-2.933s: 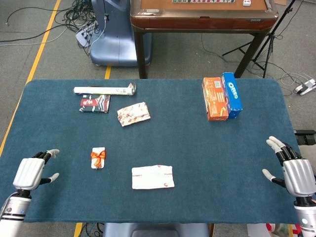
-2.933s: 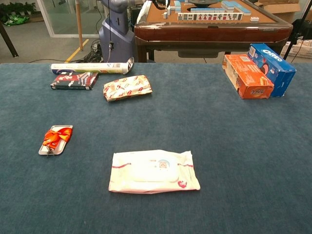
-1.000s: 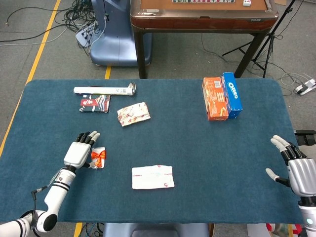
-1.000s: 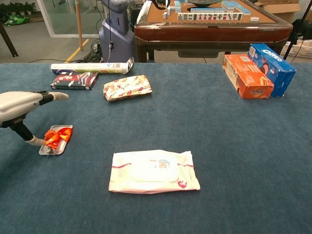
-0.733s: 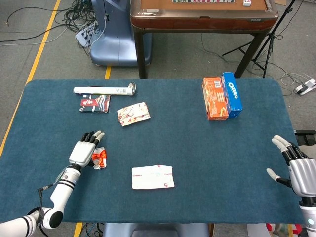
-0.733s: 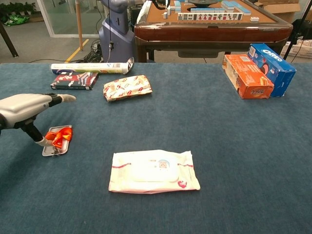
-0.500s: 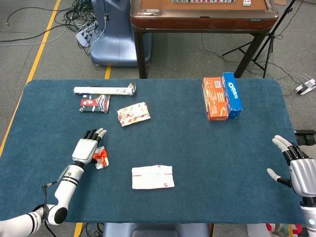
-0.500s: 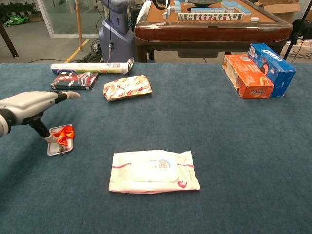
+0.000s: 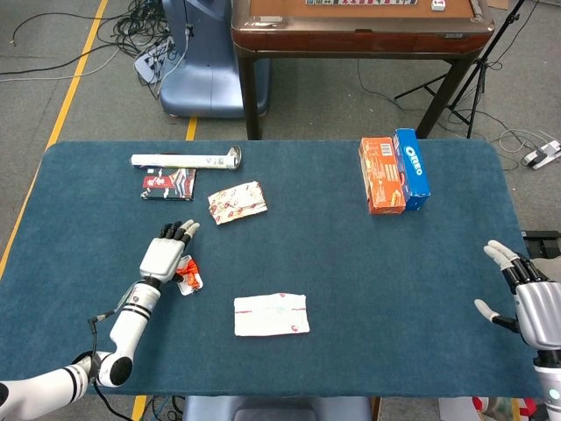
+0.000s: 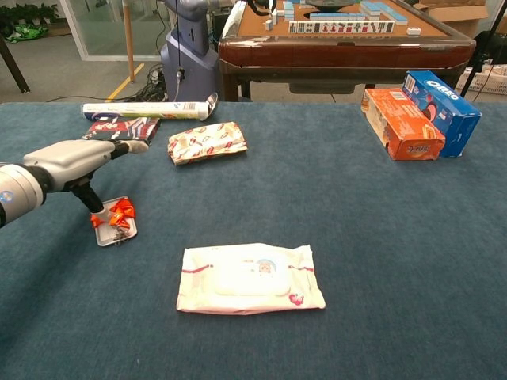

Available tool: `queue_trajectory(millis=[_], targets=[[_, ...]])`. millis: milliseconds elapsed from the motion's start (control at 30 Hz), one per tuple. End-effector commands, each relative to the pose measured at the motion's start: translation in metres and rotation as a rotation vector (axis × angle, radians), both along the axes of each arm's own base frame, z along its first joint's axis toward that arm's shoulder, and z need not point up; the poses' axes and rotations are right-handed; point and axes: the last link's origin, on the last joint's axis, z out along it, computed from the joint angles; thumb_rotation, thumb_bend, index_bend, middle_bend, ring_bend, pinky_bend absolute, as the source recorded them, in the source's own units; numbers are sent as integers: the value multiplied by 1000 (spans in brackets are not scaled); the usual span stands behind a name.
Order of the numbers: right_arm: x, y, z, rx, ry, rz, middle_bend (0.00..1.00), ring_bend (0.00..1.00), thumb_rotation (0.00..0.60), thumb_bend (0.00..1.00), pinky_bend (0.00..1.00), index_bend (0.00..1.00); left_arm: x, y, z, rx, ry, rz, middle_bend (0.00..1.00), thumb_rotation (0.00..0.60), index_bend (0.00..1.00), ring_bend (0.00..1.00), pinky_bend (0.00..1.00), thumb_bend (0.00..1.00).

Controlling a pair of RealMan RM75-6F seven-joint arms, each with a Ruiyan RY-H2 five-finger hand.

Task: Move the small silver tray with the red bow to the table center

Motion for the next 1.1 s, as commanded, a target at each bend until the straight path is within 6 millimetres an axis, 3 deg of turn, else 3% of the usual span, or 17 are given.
queue_trajectory(millis=[33,633,1100], targets=[[0,0,1,-1,-1,0,193,201,600,110,506,188,4,2,-3,-3,-8,0,0,600,0,0,49,0],[-3,2,8,-13,-27,0,193,201,600,110,506,192,30,22,-20,-4,-17,-7,0,600,0,0,49,0],[-5,3,13,-22,-43,-6,193,201,600,110,506,192,60,35,-39,-33,-25,-44,0,600,0,0,52,0]])
